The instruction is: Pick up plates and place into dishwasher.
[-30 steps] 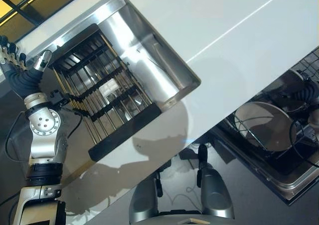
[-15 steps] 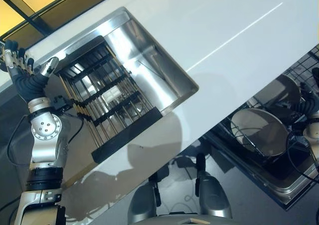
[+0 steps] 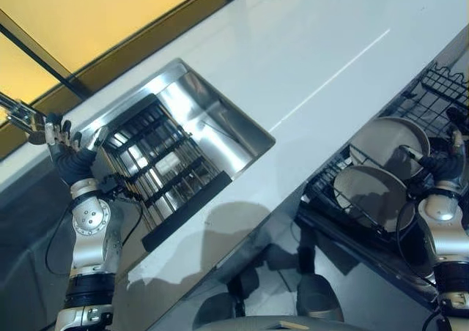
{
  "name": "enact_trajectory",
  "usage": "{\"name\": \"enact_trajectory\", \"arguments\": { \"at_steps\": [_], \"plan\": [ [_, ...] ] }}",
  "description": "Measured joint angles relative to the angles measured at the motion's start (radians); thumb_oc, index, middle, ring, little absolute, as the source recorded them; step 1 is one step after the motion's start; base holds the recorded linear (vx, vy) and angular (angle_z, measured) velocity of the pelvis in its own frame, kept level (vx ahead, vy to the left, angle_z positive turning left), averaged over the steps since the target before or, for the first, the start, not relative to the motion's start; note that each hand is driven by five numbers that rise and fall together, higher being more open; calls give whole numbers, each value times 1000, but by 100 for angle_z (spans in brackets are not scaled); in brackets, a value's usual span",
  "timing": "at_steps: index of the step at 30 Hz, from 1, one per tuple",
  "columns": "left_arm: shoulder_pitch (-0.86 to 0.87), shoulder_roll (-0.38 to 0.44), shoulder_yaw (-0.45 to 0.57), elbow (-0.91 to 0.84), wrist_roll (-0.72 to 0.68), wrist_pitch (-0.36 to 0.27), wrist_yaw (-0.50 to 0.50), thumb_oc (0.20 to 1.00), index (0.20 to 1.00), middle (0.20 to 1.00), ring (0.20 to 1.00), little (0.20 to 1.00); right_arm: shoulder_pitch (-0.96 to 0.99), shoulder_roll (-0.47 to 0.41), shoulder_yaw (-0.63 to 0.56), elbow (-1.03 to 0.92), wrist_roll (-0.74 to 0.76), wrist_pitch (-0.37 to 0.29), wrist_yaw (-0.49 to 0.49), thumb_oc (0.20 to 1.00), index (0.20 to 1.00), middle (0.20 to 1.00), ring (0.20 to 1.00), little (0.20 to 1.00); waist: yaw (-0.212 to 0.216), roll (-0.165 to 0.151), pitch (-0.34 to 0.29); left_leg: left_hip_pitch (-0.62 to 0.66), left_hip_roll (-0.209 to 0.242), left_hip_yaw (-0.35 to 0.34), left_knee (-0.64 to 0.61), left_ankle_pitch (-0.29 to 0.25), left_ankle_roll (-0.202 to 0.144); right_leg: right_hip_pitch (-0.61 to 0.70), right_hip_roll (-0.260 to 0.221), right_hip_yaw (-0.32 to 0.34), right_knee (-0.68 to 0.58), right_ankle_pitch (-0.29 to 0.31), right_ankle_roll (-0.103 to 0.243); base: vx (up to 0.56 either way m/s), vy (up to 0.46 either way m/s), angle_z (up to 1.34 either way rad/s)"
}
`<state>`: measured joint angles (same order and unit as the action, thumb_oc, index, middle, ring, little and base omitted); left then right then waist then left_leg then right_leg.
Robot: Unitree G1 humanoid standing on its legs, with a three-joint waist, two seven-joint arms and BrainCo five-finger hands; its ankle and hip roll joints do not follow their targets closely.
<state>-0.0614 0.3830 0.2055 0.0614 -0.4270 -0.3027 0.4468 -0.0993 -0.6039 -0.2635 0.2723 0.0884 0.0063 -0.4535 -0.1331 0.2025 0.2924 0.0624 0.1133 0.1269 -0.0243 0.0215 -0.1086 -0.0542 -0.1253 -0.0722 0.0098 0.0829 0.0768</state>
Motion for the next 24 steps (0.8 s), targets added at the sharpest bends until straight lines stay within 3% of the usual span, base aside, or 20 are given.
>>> {"name": "enact_trajectory", "arguments": {
  "at_steps": [7,17,24],
  "plan": [
    [42,-15,13,2,-1,-3,-17,1000,1000,1000,1000,1000,42,11,-18,5,79,-1,-38,1000,1000,1000,1000,1000,-40,12,-2,0,-33,29,19,-19,29,-12,-30,43,11,5,24,15,153,-10],
    [46,-52,10,2,-1,-13,-13,1000,1000,1000,1000,1000,72,9,-43,44,174,-2,1,1000,1000,1000,1000,1000,-75,79,18,15,-88,64,38,-32,53,-19,-81,92,20,12,60,42,119,-10],
    [18,-53,-42,1,-1,-15,21,1000,1000,1000,1000,1000,15,-4,-39,120,305,-36,42,1000,1000,1000,1000,1000,-74,77,86,-47,-123,64,98,-52,76,-104,-120,121,115,-5,76,-99,25,-1]
  ]
}}
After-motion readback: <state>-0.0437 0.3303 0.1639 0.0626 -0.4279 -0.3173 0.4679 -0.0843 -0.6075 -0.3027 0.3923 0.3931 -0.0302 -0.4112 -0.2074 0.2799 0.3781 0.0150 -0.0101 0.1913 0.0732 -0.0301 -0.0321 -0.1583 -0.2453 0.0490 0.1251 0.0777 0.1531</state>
